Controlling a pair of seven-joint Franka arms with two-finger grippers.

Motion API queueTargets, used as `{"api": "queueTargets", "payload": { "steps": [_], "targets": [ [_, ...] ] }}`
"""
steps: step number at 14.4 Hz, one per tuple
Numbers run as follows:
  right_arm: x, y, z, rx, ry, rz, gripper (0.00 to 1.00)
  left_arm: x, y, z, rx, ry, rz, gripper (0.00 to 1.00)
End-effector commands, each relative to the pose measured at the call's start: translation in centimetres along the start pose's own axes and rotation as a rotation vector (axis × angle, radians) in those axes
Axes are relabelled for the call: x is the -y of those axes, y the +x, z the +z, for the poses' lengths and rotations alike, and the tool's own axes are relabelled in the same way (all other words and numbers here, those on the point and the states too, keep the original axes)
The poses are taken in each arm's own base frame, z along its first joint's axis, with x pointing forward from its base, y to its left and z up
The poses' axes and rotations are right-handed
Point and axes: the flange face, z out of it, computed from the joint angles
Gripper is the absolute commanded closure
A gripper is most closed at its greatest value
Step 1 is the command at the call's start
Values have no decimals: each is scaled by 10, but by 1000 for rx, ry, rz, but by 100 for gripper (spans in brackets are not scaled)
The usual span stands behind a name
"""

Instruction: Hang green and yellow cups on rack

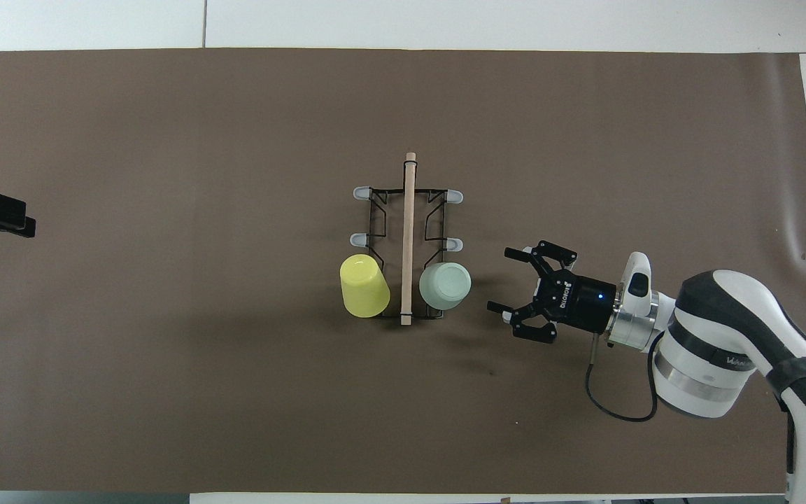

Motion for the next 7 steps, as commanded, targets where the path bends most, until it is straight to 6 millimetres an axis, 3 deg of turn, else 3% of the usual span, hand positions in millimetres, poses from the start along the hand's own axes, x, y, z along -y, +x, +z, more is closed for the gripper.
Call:
{"api": "queueTargets", "payload": {
  "steps": [1,4,7],
  "targets": [
    [-13,8,-31,29,33,12,0,-1,-4,0,-4,-9,5,0],
    [-52,39,-82,187,71,35,0,-1,-4,0,-4,-9,5,0],
    [-76,71,-106,260,101,73,0,-1,-4,0,-4,-9,5,0]
  ]
}}
